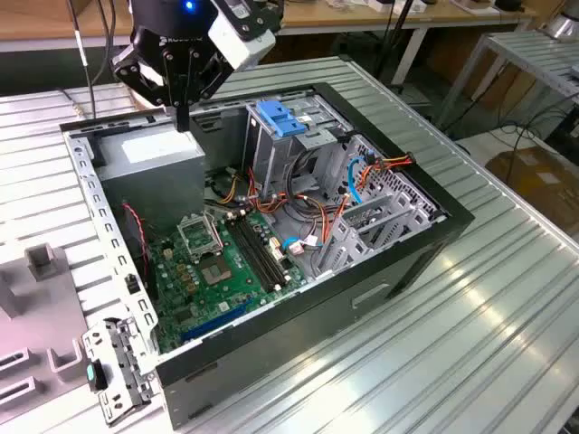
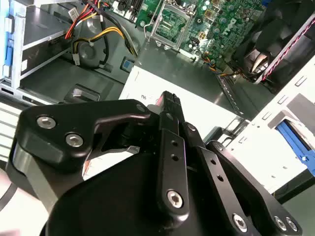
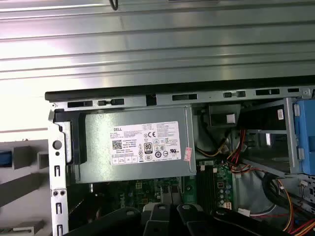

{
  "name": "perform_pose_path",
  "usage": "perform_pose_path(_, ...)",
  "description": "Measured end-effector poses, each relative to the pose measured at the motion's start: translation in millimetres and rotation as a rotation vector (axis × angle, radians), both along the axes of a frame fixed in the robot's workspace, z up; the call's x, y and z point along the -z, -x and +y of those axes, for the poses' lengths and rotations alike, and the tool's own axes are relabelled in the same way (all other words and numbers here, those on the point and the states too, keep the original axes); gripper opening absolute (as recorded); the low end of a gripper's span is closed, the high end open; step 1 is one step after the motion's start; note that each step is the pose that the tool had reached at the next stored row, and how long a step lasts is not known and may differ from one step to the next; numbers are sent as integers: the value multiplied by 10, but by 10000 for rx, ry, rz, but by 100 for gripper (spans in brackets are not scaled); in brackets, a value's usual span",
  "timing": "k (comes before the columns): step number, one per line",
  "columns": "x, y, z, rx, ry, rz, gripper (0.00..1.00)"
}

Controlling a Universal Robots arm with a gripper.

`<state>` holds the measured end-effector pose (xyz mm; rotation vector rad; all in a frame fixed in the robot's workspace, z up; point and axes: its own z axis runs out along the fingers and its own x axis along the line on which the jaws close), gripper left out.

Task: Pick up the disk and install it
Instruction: 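Reach for the disk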

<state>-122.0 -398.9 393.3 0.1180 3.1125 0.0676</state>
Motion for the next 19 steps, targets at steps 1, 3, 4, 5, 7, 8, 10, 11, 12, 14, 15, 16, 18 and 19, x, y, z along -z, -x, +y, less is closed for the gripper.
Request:
perform_pose_path(1, 0, 0, 0, -1, 0, 0, 11)
perform_pose_path(3, 0, 0, 0, -1, 0, 0, 11)
perform_pose_path(4, 0, 1, 0, -1, 0, 0, 11)
perform_pose_path(5, 0, 3, 0, 0, 0, 0, 11)
perform_pose_path(7, 0, 10, 0, 0, 0, 0, 11)
perform_pose_path(8, 0, 16, 0, 1, -1, 0, 11)
perform_pose_path(10, 0, 27, 0, 0, 0, 0, 11)
perform_pose_path(11, 0, 34, 0, 0, 0, 0, 11)
perform_pose_path(12, 0, 46, 0, -1, 0, 0, 11)
perform_pose_path(14, 0, 61, 0, 0, 0, 0, 11)
perform_pose_path(15, 0, 71, 0, 0, -1, 0, 11)
perform_pose_path(16, 0, 76, 0, -1, 0, 0, 11)
perform_pose_path(18, 0, 84, 0, 0, 0, 0, 11)
perform_pose_path(19, 0, 90, 0, 0, 0, 0, 11)
